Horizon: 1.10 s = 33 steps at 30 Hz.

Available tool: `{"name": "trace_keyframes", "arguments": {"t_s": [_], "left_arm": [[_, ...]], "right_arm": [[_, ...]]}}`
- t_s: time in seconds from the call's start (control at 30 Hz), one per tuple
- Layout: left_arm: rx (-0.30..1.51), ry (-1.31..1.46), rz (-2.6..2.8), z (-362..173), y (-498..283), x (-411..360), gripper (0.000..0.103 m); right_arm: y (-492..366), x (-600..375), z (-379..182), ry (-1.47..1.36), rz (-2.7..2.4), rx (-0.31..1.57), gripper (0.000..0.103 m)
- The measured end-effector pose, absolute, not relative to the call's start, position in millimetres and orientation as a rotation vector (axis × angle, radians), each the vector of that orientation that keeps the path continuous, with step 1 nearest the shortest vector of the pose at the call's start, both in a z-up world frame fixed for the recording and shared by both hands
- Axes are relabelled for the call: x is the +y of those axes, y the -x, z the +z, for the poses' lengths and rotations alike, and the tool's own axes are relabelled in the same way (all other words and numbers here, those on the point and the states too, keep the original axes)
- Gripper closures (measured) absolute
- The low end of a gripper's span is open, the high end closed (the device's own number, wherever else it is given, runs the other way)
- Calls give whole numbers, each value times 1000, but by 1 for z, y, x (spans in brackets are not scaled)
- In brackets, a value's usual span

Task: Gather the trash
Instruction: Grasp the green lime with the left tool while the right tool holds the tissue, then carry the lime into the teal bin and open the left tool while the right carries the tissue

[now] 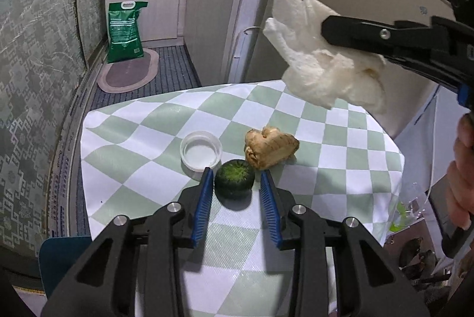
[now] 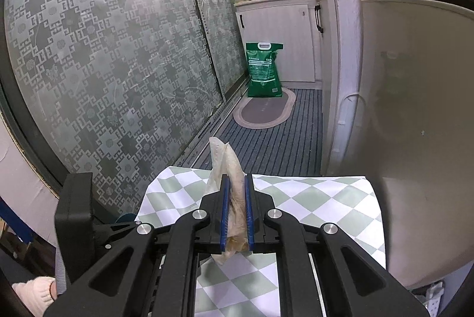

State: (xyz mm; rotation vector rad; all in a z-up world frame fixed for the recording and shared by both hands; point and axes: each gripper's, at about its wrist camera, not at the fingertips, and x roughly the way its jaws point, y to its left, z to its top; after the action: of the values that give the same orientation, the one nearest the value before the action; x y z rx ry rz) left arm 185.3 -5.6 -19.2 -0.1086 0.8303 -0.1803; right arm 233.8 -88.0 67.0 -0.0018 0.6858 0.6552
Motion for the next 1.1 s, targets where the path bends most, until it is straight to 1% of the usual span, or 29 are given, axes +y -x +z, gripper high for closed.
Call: {"name": "trace_keyframes", "arguments": {"t_s": [0.1, 0.17, 0.4, 0.77, 1.1], "left_arm": [[826, 116, -168, -19, -187, -4, 77], [824, 139, -172, -19, -186, -1, 78], [758, 157, -190, -6, -162, 10, 78], [680, 202, -140, 17, -126, 55, 78], [690, 214, -58, 7, -104, 111, 78]], "right_arm": [[-231, -88, 68, -6, 668, 686, 93], [-229, -85, 68, -1, 673, 683, 94], [-222, -77, 68, 30, 660, 687, 94], [-208, -57, 72, 39, 674, 688, 93], [-180, -3, 78, 106, 766, 683, 93]]}}
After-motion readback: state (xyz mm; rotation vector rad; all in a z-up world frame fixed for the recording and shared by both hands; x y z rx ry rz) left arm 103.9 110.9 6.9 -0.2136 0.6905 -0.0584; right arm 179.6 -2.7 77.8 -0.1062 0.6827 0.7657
